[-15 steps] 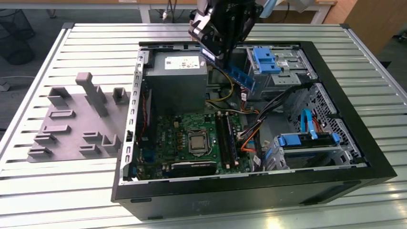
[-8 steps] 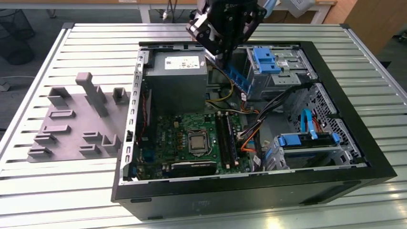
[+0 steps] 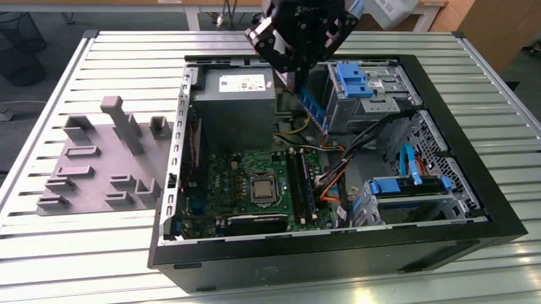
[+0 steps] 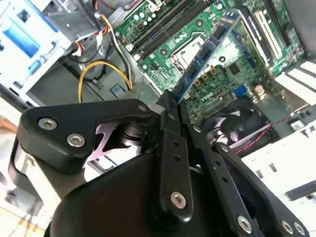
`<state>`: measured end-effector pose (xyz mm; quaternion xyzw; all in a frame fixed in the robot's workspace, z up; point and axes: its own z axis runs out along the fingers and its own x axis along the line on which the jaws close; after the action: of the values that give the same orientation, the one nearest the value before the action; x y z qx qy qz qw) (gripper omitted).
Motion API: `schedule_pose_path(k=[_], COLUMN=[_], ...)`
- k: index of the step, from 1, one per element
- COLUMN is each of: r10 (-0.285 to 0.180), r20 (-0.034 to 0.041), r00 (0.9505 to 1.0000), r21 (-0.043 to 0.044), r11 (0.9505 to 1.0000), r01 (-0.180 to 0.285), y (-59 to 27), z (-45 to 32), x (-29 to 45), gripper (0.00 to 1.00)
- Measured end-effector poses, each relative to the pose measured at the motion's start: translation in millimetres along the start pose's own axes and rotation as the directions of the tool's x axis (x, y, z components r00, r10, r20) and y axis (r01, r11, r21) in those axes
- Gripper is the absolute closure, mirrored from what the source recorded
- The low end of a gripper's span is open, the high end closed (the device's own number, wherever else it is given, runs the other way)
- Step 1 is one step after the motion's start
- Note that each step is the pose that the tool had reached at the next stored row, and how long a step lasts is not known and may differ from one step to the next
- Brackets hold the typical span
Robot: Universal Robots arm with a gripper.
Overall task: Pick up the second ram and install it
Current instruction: 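Insert the second ram into the second slot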
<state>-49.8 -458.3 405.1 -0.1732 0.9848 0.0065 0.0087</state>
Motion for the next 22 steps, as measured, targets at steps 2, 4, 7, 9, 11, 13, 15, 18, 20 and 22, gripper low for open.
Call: schedule_pose_path(k=[2, 4, 7, 9, 11, 13, 15, 18, 20, 22], r10=[0.037, 0.073, 0.128, 0.164, 0.199, 0.234, 0.271, 0.301, 0.302, 0.302], r20=[0.0004, 0.0008, 0.0014, 0.0019, 0.0024, 0.0029, 0.0034, 0.0034, 0.0033, 0.0034], r00=[0.9993, 0.9973, 0.9917, 0.9865, 0.9799, 0.9721, 0.9627, 0.9536, 0.9534, 0.9533], r21=[0.0007, 0.0014, 0.0024, 0.0030, 0.0036, 0.0042, 0.0049, 0.0055, 0.0055, 0.0054], r11=[0.9993, 0.9973, 0.9917, 0.9865, 0.9799, 0.9721, 0.9627, 0.9535, 0.9534, 0.9533], r01=[-0.037, -0.073, -0.128, -0.164, -0.199, -0.234, -0.271, -0.301, -0.302, -0.302], y=[0.0, 0.0, 0.0, -0.1, -0.1, -0.1, -0.1, -0.1, -0.1, -0.1], z=[0.7, 1.3, 2.4, 3.2, 4.2, 5.3, 6.6, 7.7, 7.7, 7.8], x=[0.0, 0.0, 0.1, 0.1, 0.1, 0.1, 0.1, 0.2, 0.2, 0.2], gripper=[0.86, 0.86, 0.86, 0.86, 0.86, 0.86, 0.86, 0.86, 0.86, 0.86])
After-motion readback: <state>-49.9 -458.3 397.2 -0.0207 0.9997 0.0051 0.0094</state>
